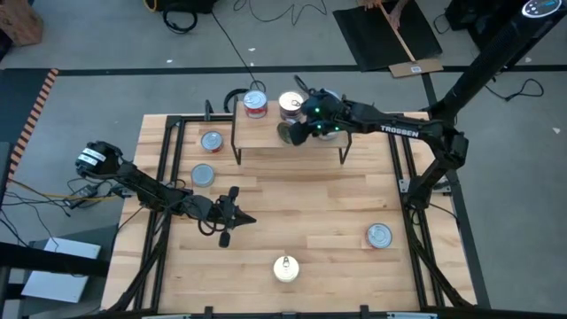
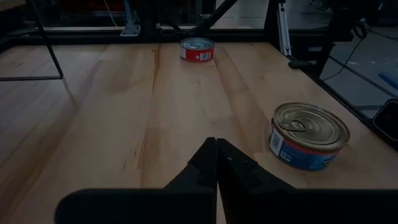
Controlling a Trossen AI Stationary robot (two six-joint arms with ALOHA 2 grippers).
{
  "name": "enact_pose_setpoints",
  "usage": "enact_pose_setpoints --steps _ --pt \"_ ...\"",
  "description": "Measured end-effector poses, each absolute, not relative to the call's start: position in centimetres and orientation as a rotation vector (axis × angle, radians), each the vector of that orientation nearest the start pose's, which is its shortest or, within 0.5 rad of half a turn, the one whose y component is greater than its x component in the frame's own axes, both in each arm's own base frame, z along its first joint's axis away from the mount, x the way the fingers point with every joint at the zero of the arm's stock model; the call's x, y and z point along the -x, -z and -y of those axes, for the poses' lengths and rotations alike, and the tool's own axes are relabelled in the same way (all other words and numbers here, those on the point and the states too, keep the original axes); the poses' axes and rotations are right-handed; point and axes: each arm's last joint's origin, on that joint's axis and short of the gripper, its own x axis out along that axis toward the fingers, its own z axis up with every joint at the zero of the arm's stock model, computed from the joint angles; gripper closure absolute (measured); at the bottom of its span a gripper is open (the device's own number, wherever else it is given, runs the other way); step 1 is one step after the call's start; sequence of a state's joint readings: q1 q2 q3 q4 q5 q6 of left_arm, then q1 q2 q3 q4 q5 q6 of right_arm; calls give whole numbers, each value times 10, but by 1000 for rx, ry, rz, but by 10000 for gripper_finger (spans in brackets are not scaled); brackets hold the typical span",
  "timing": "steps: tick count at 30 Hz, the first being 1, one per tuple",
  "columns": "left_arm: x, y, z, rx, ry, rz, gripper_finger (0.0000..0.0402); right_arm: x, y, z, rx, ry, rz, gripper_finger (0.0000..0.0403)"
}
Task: Stack canned seafood by type on shelf
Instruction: Put the blue pink tuna can on the shelf aligned with the other blue pink tuna can
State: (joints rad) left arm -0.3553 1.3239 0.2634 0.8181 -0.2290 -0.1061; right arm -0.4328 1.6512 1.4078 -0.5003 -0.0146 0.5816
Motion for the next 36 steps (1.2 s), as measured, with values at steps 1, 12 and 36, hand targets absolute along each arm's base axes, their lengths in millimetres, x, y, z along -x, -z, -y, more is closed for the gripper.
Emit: enact_pose_setpoints --steps 1,12,36 --pt "-209 -152 71 36 113 -239 394 -331 -300 153 -712 615 -597 144" --pt "-209 -152 71 41 113 -239 394 -327 -300 160 -692 694 -587 91" --pt "-209 -152 71 67 128 -243 394 -323 -299 168 -908 628 -569 187"
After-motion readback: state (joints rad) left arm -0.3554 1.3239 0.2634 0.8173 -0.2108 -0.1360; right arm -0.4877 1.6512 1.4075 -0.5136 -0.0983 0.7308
